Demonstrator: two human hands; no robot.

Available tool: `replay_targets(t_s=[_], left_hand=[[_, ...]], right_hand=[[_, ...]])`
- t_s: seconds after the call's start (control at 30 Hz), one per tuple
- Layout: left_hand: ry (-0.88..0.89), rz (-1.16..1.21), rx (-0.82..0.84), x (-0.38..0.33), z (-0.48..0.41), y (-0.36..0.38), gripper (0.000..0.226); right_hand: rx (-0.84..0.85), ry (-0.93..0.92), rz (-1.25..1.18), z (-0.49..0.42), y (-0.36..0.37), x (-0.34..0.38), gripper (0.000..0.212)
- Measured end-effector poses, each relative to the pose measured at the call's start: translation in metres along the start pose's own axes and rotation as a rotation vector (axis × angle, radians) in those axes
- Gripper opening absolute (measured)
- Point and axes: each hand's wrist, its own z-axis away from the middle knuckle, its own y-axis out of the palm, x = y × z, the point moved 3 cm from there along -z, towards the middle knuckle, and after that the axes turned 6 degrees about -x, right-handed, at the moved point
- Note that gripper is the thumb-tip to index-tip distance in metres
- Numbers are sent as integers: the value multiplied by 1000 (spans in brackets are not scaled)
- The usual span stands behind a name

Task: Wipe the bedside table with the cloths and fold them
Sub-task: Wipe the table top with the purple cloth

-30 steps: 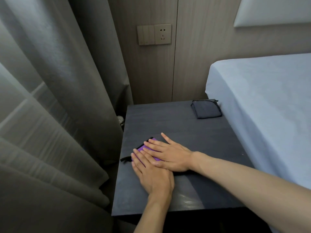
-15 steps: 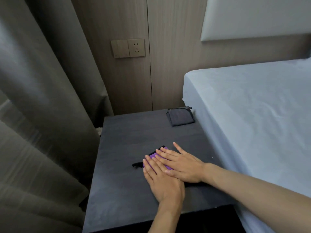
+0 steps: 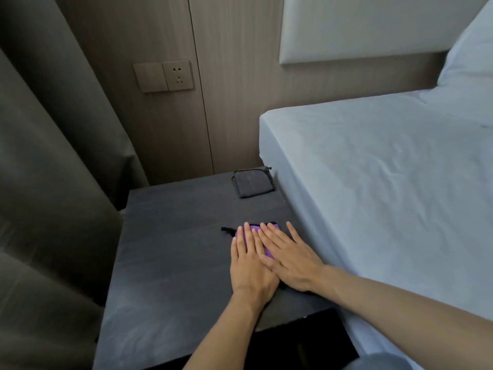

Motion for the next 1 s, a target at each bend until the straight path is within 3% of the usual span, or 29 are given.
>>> replay_targets(t_s=[0.3,0.47,1.0], left_hand=[[353,-67,112,-9,-19,-11,80],[550,-124,121,-14,-33,-4,68],[997,-164,193,-7,-54,-12,66]], right_hand=[[-105,337,-27,20,5,1,105],[-213,532,1,29,9,7,94],[-312,958,-24,31,14,56,102]])
